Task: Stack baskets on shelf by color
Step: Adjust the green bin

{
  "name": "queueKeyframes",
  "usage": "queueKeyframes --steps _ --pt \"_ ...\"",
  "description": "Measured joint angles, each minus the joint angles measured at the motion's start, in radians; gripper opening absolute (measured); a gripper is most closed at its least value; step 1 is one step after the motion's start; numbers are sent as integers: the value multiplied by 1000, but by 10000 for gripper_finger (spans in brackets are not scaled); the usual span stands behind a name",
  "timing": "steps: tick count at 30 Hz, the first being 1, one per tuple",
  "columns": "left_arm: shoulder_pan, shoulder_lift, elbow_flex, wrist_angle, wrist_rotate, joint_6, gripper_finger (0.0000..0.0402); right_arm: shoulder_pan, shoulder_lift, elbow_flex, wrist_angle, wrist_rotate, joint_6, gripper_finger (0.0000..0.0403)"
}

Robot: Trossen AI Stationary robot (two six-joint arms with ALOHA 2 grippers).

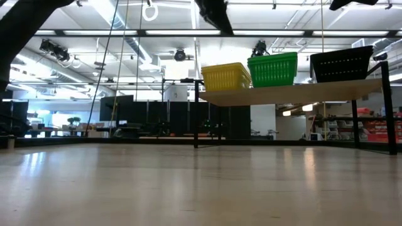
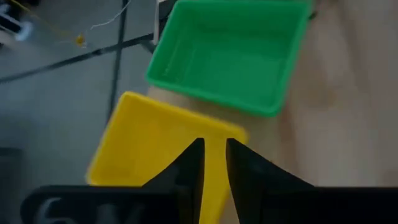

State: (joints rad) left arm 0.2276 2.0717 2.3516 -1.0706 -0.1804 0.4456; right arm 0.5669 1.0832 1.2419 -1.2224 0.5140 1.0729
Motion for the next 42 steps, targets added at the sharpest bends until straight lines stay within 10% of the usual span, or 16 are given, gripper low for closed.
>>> queueKeyframes --steps 24,42 --pt "-59 -173 -1 -89 48 -416 46 -201 -147 0 -263 17 -231 151" --pt "0 -176 -2 -89 47 -381 40 -356 37 0 43 35 -573 172"
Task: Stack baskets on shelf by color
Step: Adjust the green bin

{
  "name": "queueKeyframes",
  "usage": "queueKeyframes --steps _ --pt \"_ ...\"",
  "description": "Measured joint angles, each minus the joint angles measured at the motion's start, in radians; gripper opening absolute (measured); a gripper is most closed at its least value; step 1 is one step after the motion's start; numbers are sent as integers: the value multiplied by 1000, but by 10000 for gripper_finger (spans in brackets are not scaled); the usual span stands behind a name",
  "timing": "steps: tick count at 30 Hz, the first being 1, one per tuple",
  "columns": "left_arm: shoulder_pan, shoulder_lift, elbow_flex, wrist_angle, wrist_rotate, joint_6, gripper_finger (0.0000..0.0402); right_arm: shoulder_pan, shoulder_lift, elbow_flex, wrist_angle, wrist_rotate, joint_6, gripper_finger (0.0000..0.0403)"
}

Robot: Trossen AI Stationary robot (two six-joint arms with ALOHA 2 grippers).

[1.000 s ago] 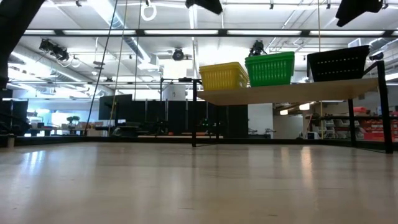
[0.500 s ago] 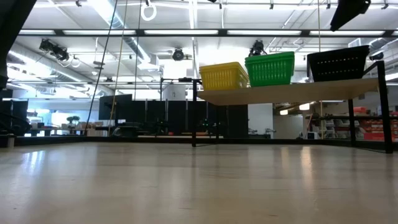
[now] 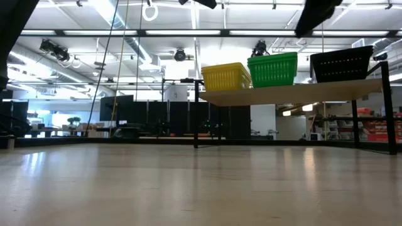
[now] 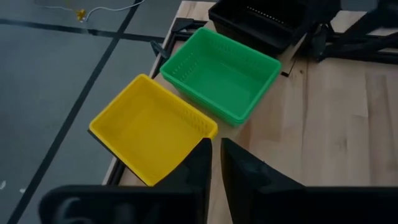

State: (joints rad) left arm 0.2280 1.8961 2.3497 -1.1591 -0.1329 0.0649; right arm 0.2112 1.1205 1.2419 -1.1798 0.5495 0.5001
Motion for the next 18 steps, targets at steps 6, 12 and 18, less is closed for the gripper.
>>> queueKeyframes --steps 6,12,18 --pt "6 0 0 -4 -1 7 40 -67 94 0 12 0 -39 178" --pt "5 0 0 -31 0 7 35 -117 125 0 37 0 -39 177" --pt "4 0 0 -37 3 6 36 -169 139 0 86 10 -88 177"
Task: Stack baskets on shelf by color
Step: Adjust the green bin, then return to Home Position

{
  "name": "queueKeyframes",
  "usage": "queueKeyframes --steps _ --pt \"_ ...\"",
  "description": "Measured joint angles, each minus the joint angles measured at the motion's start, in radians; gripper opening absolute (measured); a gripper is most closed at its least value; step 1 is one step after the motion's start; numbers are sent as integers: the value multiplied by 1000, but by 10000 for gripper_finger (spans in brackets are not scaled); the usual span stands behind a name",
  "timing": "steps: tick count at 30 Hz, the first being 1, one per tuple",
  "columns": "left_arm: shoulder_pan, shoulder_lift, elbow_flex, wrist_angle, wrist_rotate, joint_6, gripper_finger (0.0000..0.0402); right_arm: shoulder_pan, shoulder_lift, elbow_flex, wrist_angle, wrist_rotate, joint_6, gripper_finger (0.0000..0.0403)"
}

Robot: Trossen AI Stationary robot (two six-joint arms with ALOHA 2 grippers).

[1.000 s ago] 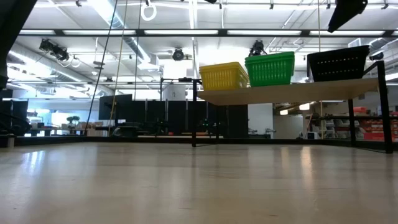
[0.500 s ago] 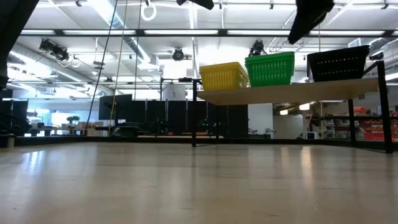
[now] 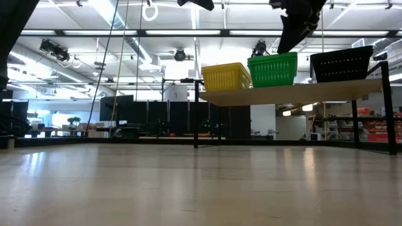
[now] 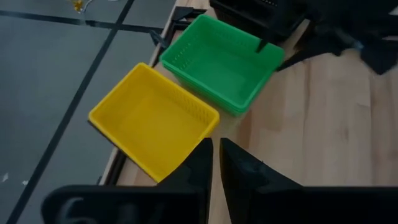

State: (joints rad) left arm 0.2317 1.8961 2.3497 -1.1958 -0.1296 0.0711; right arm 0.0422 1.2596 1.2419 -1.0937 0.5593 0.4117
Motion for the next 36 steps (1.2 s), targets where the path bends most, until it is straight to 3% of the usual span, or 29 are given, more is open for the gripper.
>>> queueKeyframes --steps 19,26,30,36 --pt "0 -5 0 -49 48 -41 18 -50 -9 39 74 -20 -36 176" --pt "8 -82 0 -14 35 -63 5 -32 -51 180 85 -176 -20 171" --pt "10 -110 0 -12 41 -77 4 -9 -116 176 147 -235 5 136" --pt "-5 -125 -1 1 39 -101 2 42 -267 135 230 -240 -8 31"
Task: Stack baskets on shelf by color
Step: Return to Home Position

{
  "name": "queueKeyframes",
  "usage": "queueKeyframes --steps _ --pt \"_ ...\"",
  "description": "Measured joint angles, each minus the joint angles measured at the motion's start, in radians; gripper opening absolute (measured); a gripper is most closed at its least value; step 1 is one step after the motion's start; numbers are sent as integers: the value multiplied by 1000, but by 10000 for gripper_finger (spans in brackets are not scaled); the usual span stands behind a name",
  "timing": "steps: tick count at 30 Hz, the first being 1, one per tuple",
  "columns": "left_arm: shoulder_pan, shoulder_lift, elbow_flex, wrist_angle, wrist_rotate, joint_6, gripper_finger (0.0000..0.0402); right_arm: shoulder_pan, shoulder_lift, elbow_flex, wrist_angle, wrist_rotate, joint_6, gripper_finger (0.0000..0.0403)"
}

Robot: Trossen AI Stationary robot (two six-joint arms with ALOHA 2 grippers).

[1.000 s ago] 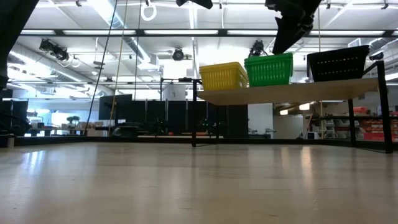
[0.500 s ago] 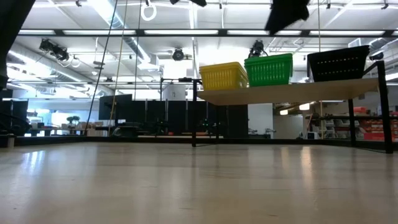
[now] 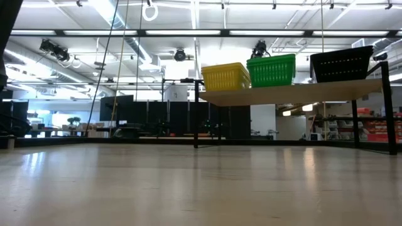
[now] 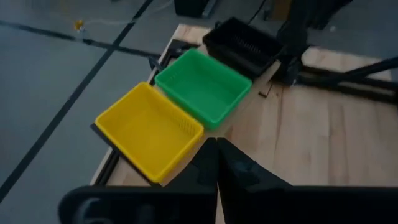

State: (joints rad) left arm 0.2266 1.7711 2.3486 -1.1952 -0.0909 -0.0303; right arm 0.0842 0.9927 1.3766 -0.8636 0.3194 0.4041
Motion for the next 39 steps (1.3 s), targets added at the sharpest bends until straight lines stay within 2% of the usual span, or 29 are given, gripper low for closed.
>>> queueKeyframes --steps 2,5,10,14,17,28,35,39 --pt "-10 -8 1 15 -1 -6 2 19 -65 -35 25 0 4 9" --pt "-22 -20 0 15 -7 -14 1 44 -166 -99 65 0 37 15" --pt "-55 -55 -2 -6 -81 -43 1 67 -332 -224 139 14 63 6" --pt "-86 -113 -88 -16 -124 -75 1 67 -462 -300 197 20 82 8" --pt "-109 -213 -223 -2 -162 -121 1 67 -557 -333 206 20 97 5" --pt "-234 -688 -916 383 -299 -383 0 67 -818 -452 209 4 135 5" --pt "-338 -919 -1280 760 -406 -403 1 66 -928 -544 252 -46 130 5" --pt "-367 -1022 -1478 951 -411 -398 1 66 -990 -586 258 -52 90 5"
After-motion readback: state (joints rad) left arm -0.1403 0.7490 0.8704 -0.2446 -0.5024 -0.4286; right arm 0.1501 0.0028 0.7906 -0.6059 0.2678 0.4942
